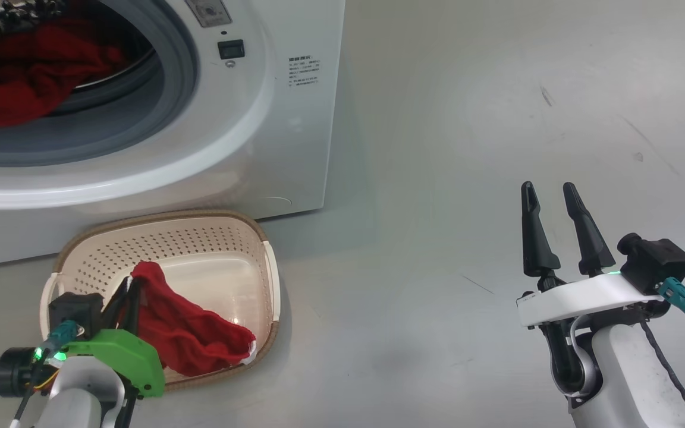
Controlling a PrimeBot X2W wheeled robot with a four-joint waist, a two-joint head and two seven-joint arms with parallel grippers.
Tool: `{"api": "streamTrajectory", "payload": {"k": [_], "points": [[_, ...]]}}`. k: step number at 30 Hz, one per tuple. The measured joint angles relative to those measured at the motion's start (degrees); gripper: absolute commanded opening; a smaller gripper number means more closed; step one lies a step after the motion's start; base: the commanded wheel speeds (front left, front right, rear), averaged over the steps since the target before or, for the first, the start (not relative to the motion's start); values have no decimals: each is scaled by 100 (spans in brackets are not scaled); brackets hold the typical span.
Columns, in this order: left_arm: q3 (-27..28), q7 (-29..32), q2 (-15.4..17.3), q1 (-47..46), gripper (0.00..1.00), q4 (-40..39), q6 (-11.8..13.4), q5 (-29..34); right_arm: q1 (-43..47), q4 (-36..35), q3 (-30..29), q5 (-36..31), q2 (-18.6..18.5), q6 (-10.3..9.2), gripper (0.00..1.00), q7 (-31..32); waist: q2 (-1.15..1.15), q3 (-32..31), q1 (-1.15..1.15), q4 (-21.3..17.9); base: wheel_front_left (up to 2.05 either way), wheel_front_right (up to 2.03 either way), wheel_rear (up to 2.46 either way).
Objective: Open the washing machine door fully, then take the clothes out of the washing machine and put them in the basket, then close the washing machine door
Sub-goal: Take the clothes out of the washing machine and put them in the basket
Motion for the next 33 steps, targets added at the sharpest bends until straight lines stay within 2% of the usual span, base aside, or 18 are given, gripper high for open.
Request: {"api": "streamTrajectory", "payload": {"k": [17, 26, 29, 33], "points": [[160, 279, 338, -1023, 0, 1110, 52, 27, -258, -165, -77, 91, 33, 0, 100, 0, 0, 933, 0, -656, 0, 0, 0], [212, 389, 405, -1346, 0, 1751, 159, 43, -385, -244, -278, 112, 46, 0, 100, 0, 0, 1325, 0, -818, 0, 0, 0], [480, 324, 354, -1440, 0, 2012, 229, -166, -432, -243, -290, 112, 53, 0, 100, 0, 0, 1427, 1, -833, 0, 0, 0], [501, 269, 345, -1496, 0, 2227, 235, -193, -432, -243, -292, 111, 54, 0, 100, 0, 0, 1447, 1, -792, 0, 0, 0]]}}
